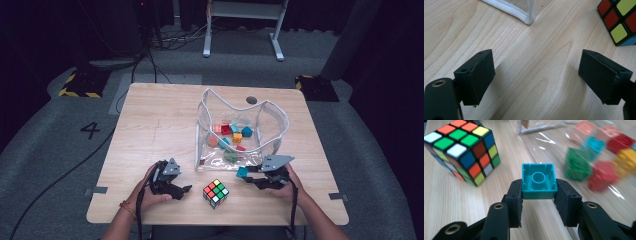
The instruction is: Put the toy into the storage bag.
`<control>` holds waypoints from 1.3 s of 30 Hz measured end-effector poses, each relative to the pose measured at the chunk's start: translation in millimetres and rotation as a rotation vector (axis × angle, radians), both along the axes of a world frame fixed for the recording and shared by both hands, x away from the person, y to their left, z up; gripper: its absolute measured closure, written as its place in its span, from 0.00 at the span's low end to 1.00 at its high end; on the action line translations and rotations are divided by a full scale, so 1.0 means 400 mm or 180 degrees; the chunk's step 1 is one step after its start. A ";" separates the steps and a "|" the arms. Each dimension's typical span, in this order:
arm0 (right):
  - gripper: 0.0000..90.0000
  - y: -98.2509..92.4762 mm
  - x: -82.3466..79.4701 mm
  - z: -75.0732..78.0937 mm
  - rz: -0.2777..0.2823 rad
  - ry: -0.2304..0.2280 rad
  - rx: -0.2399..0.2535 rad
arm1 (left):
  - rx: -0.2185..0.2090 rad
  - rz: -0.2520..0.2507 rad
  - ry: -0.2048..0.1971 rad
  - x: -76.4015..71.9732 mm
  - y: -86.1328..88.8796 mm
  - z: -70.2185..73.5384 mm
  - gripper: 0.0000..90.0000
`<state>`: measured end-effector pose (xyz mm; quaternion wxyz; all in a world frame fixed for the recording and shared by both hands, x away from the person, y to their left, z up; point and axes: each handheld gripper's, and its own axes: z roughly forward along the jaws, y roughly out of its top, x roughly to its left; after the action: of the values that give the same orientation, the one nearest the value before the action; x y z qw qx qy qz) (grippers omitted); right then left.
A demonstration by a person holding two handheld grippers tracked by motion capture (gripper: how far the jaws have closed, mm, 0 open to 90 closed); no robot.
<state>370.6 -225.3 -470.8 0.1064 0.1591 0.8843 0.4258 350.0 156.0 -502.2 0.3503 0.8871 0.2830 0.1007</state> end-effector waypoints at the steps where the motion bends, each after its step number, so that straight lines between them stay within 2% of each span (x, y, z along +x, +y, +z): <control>1: 0.66 -0.018 -0.001 0.003 -0.0027 -0.0032 0.0018 | -0.0003 0.0000 0.0003 0.000 0.000 0.000 0.15; 3: 0.66 -0.056 -0.004 0.010 -0.0120 -0.0074 0.0021 | 0.0008 0.0036 0.0043 -0.003 0.000 0.000 0.15; 4: 0.66 -0.074 -0.006 0.012 -0.0175 -0.0083 0.0024 | -0.0003 0.0007 -0.0003 0.000 0.000 0.000 0.15; 6: 0.66 -0.105 -0.008 0.015 -0.0272 -0.0069 0.0025 | 0.0009 0.0033 0.0040 -0.003 0.000 0.000 0.15; 7: 0.66 -0.126 -0.007 0.016 -0.0342 -0.0079 0.0028 | 0.0002 -0.0001 -0.0001 0.000 0.000 0.000 0.15; 8: 0.66 -0.139 -0.007 0.017 -0.0396 -0.0076 0.0019 | 0.0003 0.0058 0.0057 -0.004 0.000 0.000 0.15; 9: 0.66 -0.160 -0.004 0.020 -0.0451 -0.0098 0.0009 | -0.0009 0.0005 0.0002 0.000 0.000 0.000 0.15; 14: 0.66 -0.233 0.013 0.035 -0.0732 -0.0143 0.0076 | -0.0008 0.0008 0.0001 0.000 0.000 0.000 0.15; 17: 0.66 -0.265 0.022 0.048 -0.0792 -0.0152 0.0057 | 0.0004 0.0068 0.0058 -0.005 -0.001 0.000 0.15; 19: 0.66 -0.281 0.030 0.059 -0.0897 -0.0201 0.0000 | -0.0004 0.0009 -0.0002 0.000 0.000 0.000 0.15; 26: 0.66 -0.325 0.082 0.127 -0.1119 -0.0296 0.0119 | -0.0007 0.0011 0.0002 0.000 -0.001 0.000 0.15; 32: 0.66 -0.340 0.138 0.205 -0.1221 -0.0451 0.0202 | -0.0003 0.0011 -0.0001 0.000 -0.001 0.000 0.15; 33: 0.66 -0.341 0.147 0.219 -0.1237 -0.0465 0.0199 | 0.0006 0.0069 0.0059 -0.005 -0.001 0.000 0.15; 34: 0.66 -0.341 0.156 0.231 -0.1244 -0.0472 0.0231 | -0.0003 0.0014 -0.0001 0.000 -0.001 0.000 0.15; 36: 0.66 -0.342 0.177 0.256 -0.1258 -0.0476 0.0269 | -0.0005 0.0013 -0.0002 0.000 -0.001 0.000 0.15; 37: 0.66 -0.341 0.185 0.263 -0.1258 -0.0474 0.0270 | 0.0006 0.0067 0.0055 -0.004 -0.001 0.000 0.15; 38: 0.66 -0.340 0.194 0.273 -0.1274 -0.0494 0.0234 | -0.0003 0.0015 -0.0004 0.000 -0.001 0.000 0.15; 39: 0.66 -0.337 0.202 0.283 -0.1286 -0.0502 0.0203 | -0.0007 0.0013 0.0000 0.000 -0.001 0.000 0.15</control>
<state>451.5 -360.1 -357.8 0.2534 0.3026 0.8095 0.4347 349.9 155.8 -502.3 0.3511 0.8862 0.2849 0.1011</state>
